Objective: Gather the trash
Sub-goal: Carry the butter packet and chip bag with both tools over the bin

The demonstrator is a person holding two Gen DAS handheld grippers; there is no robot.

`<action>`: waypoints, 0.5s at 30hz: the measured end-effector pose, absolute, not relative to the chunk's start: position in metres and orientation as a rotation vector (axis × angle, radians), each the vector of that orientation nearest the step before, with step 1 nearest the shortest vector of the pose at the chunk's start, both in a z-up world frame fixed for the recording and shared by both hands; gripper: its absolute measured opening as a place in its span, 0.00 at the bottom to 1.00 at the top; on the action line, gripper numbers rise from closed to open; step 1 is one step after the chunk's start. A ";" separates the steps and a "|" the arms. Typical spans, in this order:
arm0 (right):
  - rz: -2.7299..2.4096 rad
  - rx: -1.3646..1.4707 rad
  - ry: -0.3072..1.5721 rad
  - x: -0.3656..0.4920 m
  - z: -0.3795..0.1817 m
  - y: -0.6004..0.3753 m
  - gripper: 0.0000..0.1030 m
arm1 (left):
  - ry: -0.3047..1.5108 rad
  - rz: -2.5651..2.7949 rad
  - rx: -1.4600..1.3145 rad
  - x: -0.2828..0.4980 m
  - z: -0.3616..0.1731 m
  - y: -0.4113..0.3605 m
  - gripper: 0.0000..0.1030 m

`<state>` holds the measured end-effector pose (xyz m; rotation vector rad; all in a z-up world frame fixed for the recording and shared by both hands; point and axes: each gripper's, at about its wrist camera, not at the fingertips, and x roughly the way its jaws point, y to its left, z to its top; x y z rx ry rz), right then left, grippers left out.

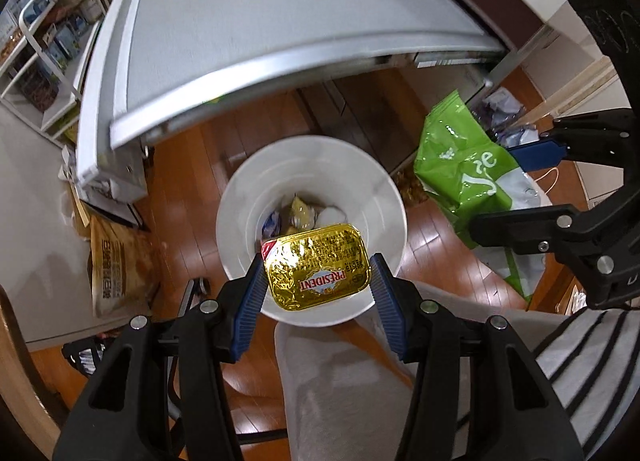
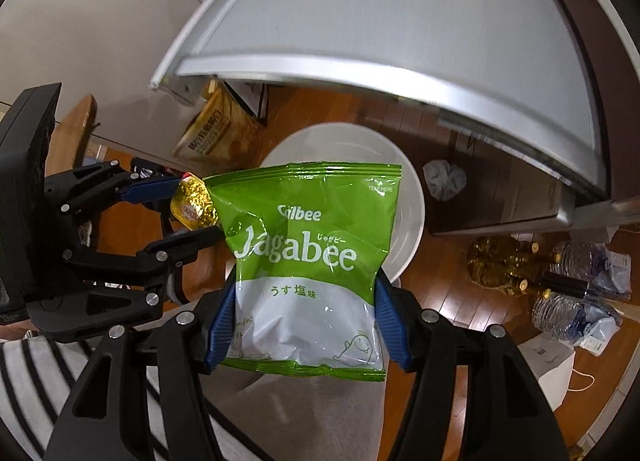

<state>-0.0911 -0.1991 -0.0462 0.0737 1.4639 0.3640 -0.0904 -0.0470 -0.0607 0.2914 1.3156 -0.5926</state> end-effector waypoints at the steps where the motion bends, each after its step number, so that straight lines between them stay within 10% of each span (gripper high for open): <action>1: 0.361 0.076 1.476 -0.091 -0.052 -0.199 0.58 | 1.322 -0.590 0.295 -0.091 -0.064 -0.047 0.51; 15: 0.270 0.041 1.585 -0.077 -0.119 -0.190 0.58 | 1.423 -0.528 0.300 -0.081 -0.116 -0.040 0.51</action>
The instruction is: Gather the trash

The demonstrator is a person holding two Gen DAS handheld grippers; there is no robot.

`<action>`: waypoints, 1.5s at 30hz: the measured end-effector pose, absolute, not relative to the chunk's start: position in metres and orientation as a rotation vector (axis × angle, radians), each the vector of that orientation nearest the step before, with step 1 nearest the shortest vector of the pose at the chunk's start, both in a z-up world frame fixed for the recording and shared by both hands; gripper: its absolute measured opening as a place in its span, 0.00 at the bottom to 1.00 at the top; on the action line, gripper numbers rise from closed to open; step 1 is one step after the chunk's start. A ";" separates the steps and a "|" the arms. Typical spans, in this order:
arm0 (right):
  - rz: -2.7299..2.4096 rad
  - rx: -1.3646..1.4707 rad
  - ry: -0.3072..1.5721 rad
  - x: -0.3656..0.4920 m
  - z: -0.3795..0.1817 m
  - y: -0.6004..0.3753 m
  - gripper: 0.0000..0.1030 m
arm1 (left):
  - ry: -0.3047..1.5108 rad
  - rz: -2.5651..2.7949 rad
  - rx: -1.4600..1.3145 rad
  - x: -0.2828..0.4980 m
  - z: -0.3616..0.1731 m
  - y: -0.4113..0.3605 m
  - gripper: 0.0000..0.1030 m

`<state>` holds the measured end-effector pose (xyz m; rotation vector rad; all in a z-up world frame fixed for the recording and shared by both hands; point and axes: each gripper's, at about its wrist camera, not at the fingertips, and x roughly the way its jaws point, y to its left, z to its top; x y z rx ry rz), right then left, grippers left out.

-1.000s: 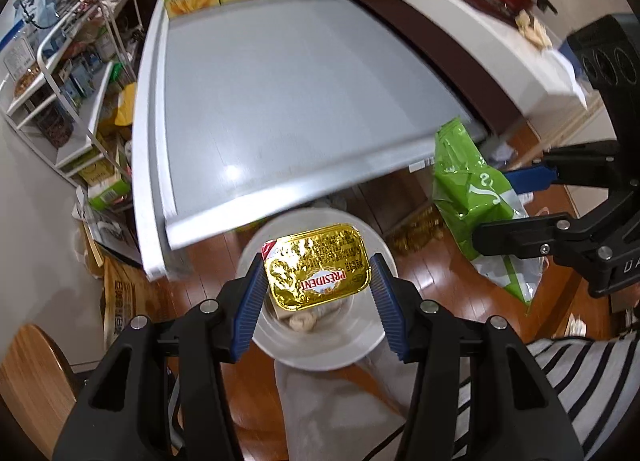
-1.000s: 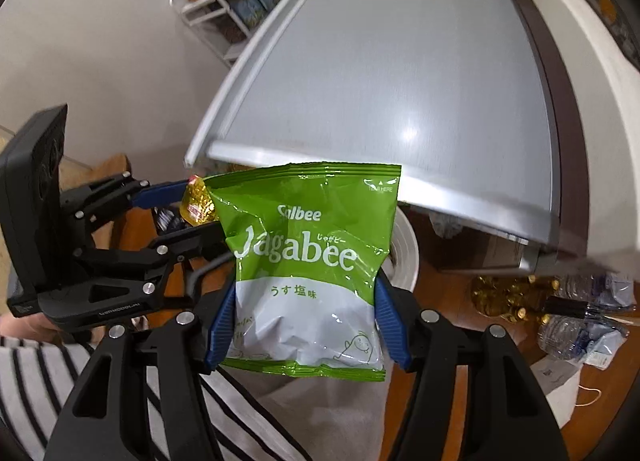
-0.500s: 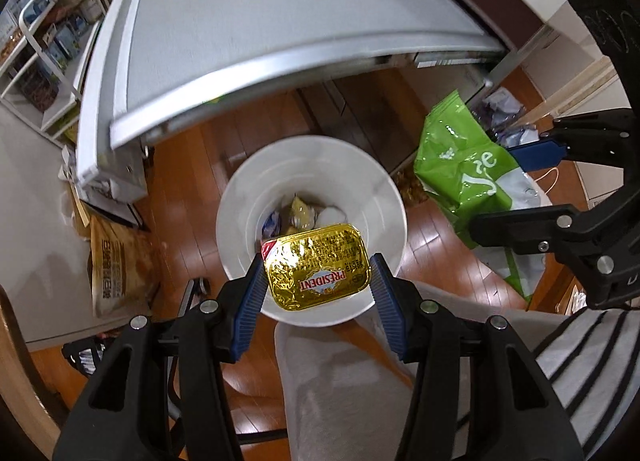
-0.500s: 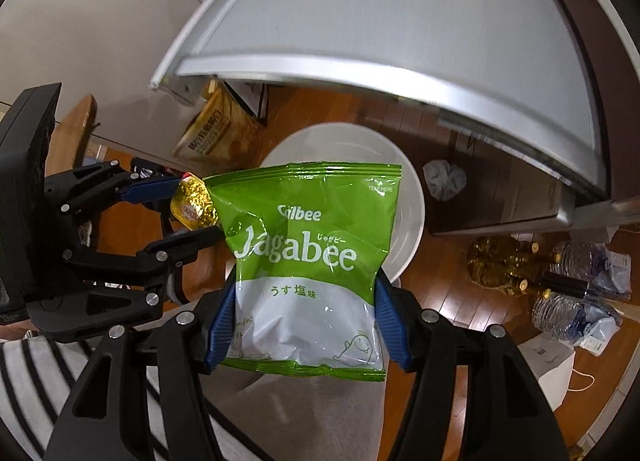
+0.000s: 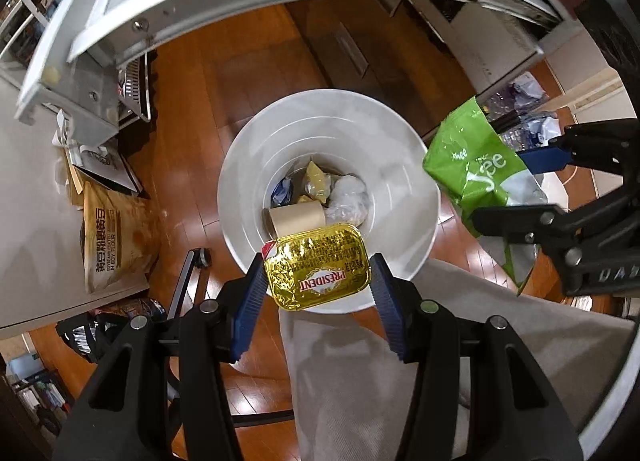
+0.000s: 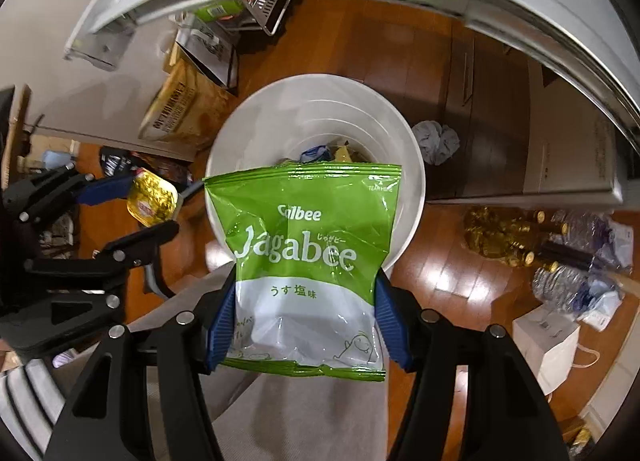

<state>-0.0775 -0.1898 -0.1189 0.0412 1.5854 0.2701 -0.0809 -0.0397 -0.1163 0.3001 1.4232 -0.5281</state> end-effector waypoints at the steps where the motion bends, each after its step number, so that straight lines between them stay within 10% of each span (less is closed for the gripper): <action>1: 0.266 0.030 1.588 -0.076 -0.122 -0.189 0.58 | 1.426 -0.523 0.303 -0.079 -0.119 -0.040 0.51; 17: 0.203 0.070 1.612 -0.056 -0.148 -0.198 0.59 | 1.455 -0.526 0.341 -0.066 -0.140 -0.052 0.52; 21: 0.196 0.072 1.610 -0.057 -0.146 -0.202 0.62 | 1.461 -0.515 0.338 -0.062 -0.139 -0.052 0.83; 36: 0.211 0.204 1.604 -0.061 -0.129 -0.216 0.96 | 1.508 -0.524 0.299 -0.064 -0.131 -0.044 0.83; 45: 0.268 0.282 1.602 -0.076 -0.095 -0.227 0.95 | 1.408 -0.506 0.222 -0.066 -0.072 -0.032 0.83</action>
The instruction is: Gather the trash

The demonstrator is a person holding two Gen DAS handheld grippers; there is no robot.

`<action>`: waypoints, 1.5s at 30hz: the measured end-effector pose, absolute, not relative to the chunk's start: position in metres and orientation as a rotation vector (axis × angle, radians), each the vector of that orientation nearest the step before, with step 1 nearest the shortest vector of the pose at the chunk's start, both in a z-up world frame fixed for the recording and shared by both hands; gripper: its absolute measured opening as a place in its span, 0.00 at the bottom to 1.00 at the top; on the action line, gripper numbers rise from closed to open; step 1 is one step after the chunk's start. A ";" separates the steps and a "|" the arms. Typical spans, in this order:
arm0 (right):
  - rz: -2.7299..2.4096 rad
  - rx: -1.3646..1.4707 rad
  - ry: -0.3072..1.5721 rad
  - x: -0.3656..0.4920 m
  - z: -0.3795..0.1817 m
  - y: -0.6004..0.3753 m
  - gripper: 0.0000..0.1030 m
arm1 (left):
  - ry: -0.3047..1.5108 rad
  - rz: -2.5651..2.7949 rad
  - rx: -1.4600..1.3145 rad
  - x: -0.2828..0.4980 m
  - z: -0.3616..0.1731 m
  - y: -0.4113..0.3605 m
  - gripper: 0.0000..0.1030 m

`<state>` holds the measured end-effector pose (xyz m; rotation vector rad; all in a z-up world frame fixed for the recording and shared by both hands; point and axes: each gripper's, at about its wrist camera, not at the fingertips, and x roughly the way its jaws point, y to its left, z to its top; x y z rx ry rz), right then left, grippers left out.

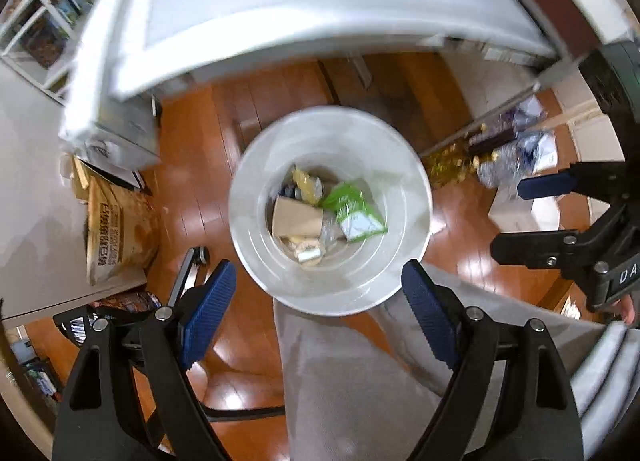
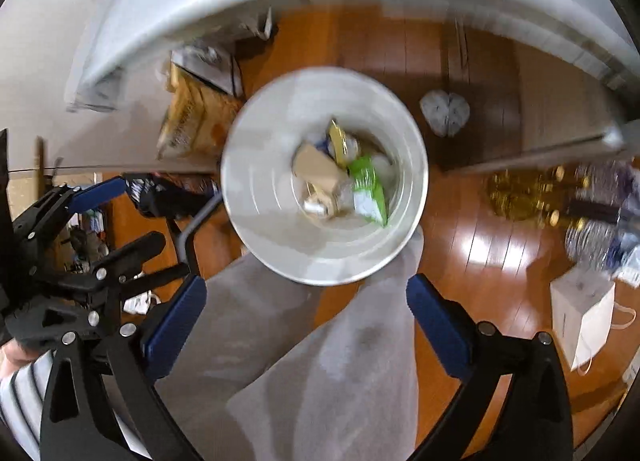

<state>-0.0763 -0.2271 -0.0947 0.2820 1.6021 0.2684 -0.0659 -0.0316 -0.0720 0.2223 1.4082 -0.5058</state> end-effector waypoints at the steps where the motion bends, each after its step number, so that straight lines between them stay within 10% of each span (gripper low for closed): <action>1: 0.268 0.268 1.562 -0.077 -0.082 -0.227 0.95 | 1.385 -0.497 0.212 -0.065 -0.063 -0.030 0.83; 17: 0.145 0.167 0.919 -0.039 0.053 -0.234 0.95 | 0.970 -0.261 0.059 -0.002 0.042 -0.009 0.83; 45: 0.019 0.067 0.704 -0.017 0.079 -0.235 0.95 | 0.762 -0.150 0.077 0.022 0.079 -0.004 0.83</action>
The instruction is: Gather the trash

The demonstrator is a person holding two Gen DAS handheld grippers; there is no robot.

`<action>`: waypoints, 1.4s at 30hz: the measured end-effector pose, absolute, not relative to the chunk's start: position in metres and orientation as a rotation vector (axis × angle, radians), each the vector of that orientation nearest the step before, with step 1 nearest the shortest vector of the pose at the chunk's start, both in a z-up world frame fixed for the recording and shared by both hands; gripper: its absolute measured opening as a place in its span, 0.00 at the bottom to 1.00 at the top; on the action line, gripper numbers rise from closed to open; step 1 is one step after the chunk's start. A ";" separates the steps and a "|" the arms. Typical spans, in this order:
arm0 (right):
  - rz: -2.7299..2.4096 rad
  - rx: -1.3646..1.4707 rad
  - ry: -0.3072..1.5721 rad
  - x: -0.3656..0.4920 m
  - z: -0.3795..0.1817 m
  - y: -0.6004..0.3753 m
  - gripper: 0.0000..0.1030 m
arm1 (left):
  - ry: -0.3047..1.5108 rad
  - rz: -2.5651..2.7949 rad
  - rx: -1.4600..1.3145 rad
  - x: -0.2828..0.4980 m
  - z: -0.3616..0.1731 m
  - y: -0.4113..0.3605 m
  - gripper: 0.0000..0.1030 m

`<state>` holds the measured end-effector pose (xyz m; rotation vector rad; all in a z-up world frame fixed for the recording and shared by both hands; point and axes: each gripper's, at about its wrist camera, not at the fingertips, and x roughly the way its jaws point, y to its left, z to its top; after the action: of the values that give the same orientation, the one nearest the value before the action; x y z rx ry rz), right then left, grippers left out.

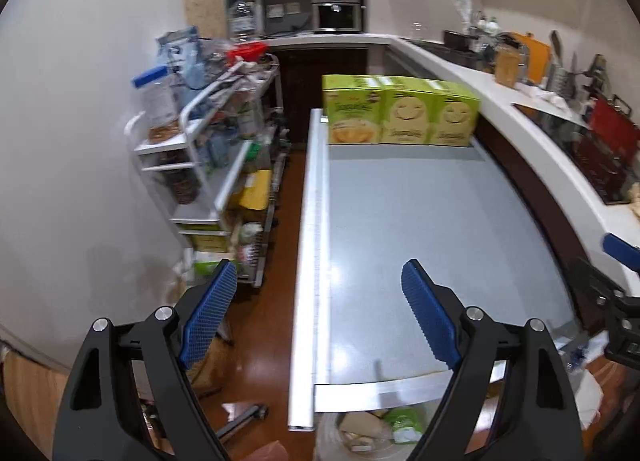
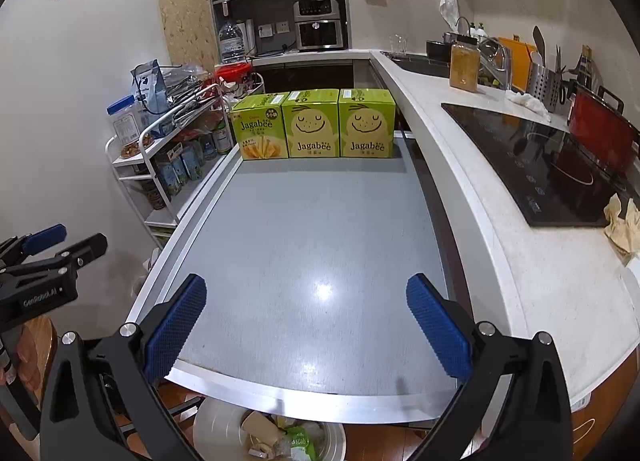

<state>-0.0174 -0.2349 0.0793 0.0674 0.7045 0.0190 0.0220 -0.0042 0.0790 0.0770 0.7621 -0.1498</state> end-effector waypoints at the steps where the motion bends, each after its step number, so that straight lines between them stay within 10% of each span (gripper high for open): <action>1: 0.018 0.065 0.701 -0.017 0.080 -0.235 0.95 | 0.765 -0.157 0.071 0.023 0.079 -0.005 0.83; 5: 0.011 0.047 0.690 -0.012 0.083 -0.234 0.95 | 0.788 -0.176 0.022 0.027 0.076 -0.005 0.99; 42: 0.020 0.107 0.789 0.003 0.055 -0.236 0.95 | 0.840 -0.132 -0.018 0.034 0.048 0.006 0.99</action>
<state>0.0034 -0.2362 0.0545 0.1066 0.7888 0.0202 0.0341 0.0062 0.0475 -0.0179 0.8403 -0.1321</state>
